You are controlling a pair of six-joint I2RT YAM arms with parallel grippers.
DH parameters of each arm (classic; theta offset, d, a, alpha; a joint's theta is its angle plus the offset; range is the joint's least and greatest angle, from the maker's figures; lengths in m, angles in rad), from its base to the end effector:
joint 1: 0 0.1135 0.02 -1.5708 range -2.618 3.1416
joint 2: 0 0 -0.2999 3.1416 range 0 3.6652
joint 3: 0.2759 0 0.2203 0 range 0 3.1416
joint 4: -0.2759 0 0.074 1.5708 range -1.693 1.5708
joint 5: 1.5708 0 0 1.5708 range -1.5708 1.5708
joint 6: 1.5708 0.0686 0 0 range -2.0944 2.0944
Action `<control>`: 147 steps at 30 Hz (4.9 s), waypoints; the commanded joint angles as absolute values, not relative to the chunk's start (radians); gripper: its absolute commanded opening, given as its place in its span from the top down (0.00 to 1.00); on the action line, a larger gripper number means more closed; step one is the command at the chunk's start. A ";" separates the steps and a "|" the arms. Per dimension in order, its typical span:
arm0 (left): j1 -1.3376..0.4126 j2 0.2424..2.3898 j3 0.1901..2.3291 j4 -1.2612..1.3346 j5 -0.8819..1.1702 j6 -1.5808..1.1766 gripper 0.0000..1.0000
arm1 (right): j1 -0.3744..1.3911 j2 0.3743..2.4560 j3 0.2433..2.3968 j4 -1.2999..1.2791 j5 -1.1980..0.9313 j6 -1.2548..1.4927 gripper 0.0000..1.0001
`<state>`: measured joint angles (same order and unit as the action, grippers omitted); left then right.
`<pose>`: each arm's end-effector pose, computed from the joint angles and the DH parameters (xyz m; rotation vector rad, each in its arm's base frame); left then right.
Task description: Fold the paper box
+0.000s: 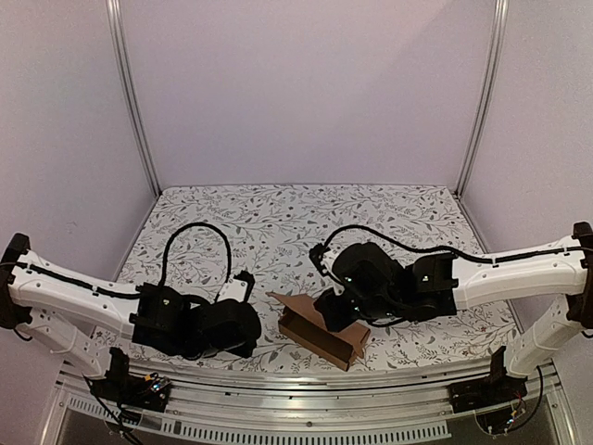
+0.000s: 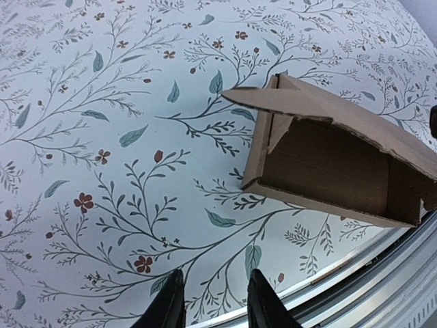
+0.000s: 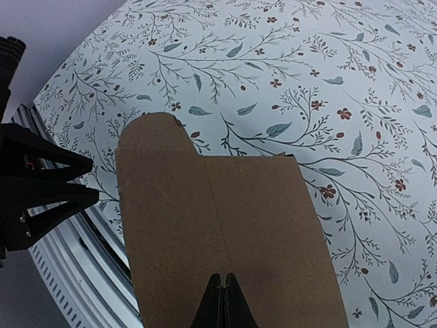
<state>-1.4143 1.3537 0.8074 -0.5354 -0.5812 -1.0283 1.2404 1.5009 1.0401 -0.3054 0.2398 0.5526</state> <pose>0.0730 -0.2207 0.2316 0.2868 2.4085 -0.3194 0.1182 0.2945 0.2746 -0.6907 2.2923 0.6149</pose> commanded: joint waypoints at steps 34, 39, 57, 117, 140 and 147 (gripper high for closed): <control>-1.230 1.377 0.840 -0.299 -0.329 -0.671 0.66 | 1.300 1.568 0.921 -0.289 0.272 0.653 0.90; -1.149 1.453 0.878 -0.237 -0.229 -0.617 0.66 | 1.304 1.439 0.923 -0.415 0.319 0.660 0.81; -1.085 1.711 0.954 -0.186 -0.071 -0.566 0.66 | 1.316 1.221 0.680 -0.454 0.368 1.003 0.24; -0.990 1.191 0.498 -0.072 -0.023 -0.934 0.36 | 1.150 1.530 0.569 0.129 0.160 1.121 1.00; -0.948 1.344 0.299 0.406 0.180 -1.157 0.22 | 1.147 1.537 0.469 0.140 0.177 1.152 1.00; -0.948 1.398 0.281 0.494 0.197 -1.195 0.16 | 1.147 1.504 0.423 0.140 0.187 1.166 1.00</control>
